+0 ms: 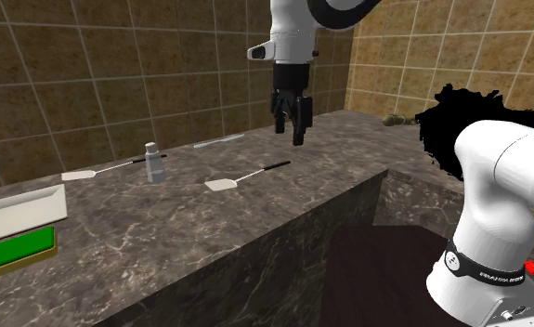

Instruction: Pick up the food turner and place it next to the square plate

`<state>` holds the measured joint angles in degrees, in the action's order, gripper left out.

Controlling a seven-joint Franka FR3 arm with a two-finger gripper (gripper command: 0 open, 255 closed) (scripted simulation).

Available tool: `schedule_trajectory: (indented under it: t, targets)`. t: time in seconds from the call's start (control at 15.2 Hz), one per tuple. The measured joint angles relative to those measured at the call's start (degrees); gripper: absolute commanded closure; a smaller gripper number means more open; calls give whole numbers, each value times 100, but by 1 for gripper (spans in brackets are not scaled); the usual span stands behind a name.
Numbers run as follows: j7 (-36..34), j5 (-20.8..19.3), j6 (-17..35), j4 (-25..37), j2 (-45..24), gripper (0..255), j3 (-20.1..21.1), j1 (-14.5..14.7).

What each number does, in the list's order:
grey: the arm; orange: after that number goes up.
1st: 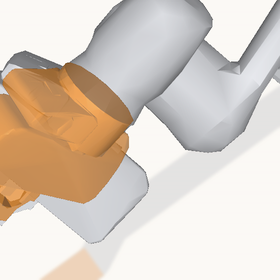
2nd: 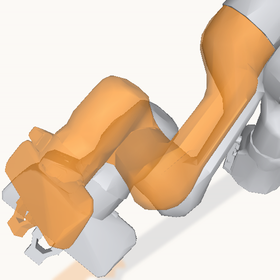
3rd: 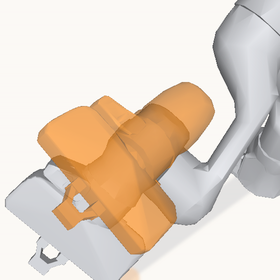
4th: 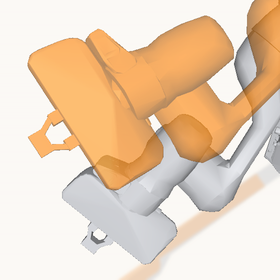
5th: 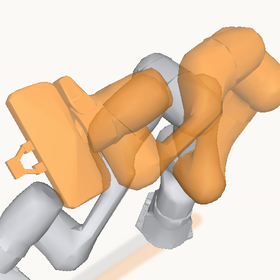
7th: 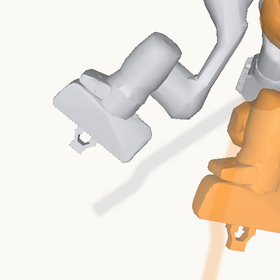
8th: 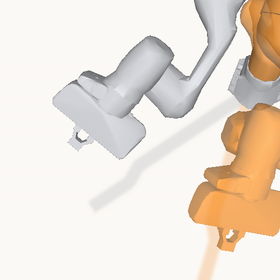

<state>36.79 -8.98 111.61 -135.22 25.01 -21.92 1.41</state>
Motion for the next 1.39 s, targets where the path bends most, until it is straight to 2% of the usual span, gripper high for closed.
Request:
schedule_trajectory:
  t: [0.4,0.66,0.86,1.39]
  targets:
    - [1270,144,622,536,-1281,0,-592,117]
    - [2241,505,946,1108,-2304,0,-895,110]
    - [2851,817,1117,1515,-2995,0,-955,39]
    - [3161,1101,1660,1400,-3493,0,-928,-59]
